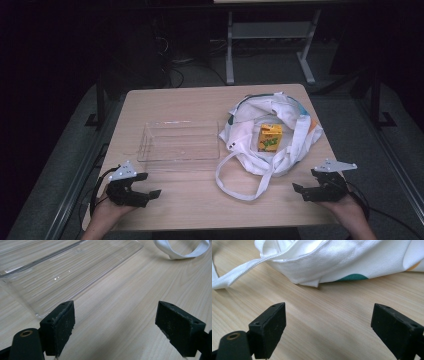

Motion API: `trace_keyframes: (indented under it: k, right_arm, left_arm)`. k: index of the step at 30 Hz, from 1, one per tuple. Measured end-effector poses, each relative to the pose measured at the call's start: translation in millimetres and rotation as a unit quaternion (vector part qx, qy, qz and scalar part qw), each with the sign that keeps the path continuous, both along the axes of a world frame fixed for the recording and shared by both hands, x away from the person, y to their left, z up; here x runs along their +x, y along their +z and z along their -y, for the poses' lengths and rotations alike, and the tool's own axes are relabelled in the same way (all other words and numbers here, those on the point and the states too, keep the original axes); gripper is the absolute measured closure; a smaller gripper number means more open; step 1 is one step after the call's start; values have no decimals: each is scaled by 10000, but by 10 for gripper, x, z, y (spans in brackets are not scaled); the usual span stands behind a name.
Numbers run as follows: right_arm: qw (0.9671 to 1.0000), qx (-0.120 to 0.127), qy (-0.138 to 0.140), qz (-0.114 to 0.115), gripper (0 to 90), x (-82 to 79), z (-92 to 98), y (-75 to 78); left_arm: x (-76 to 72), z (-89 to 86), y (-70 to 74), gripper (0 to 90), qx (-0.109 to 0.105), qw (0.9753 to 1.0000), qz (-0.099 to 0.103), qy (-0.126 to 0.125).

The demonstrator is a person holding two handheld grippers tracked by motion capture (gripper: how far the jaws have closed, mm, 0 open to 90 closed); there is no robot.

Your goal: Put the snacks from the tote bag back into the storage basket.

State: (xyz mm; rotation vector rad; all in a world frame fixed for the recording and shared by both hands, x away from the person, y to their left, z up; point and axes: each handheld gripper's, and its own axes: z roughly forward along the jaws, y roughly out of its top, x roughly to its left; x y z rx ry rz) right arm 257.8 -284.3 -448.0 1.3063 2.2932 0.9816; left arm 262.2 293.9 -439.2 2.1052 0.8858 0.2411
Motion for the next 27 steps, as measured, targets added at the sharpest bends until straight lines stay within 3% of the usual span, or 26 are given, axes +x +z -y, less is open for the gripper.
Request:
trace_keyframes:
  k: [12,20,27]
  right_arm:
    - [10000,-42,41,-13,155,11,-29,80]
    - [9999,-26,129,41,491,72,-128,231]
    - [9999,-63,131,-7,842,215,-189,358]
  left_arm:
    - [-42,-20,-1,157,-17,10000,-2,89]
    - [-93,-77,-6,159,4,9999,15,123]
    - [-124,-72,18,162,-53,9999,49,137]
